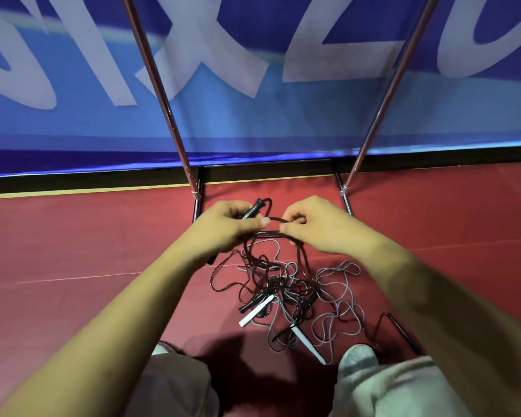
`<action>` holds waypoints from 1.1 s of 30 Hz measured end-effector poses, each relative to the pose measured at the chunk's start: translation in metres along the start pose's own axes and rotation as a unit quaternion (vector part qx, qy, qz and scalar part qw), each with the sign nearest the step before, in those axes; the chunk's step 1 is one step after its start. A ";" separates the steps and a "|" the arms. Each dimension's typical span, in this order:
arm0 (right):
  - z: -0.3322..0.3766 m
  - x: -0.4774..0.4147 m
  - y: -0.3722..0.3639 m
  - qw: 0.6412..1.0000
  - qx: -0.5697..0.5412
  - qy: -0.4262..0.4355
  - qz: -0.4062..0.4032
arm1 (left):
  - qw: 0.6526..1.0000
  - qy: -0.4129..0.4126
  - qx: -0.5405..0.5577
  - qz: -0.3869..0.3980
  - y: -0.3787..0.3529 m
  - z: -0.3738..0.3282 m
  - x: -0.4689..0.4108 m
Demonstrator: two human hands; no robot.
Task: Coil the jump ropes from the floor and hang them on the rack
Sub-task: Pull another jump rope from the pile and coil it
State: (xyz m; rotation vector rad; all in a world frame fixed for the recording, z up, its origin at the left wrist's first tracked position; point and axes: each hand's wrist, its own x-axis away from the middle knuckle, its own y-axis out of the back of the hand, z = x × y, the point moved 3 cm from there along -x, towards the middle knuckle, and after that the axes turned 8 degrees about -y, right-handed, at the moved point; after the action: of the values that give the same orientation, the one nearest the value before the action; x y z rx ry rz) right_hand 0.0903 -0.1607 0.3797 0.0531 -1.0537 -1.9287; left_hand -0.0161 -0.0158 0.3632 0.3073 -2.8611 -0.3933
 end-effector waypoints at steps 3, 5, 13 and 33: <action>-0.014 -0.003 -0.002 0.997 0.028 -0.041 0.060 | 0.998 -0.028 -0.023 -0.060 0.004 -0.001 0.000; -0.026 -0.005 0.001 0.994 0.053 -0.074 0.067 | 0.993 -0.045 0.016 -0.112 0.013 -0.004 0.001; -0.044 -0.006 0.035 0.993 0.016 -0.118 0.022 | 0.942 -0.011 0.221 -0.251 0.059 0.015 -0.005; -0.024 -0.007 -0.001 0.992 0.117 -0.044 0.033 | 0.953 -0.029 -0.152 -0.261 0.035 0.020 -0.009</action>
State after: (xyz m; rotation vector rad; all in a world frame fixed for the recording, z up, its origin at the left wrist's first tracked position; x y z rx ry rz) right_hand 0.1033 -0.1709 0.3612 0.0651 -1.3207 -1.7543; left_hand -0.0191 0.0235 0.3530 1.0061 -2.6779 -0.9382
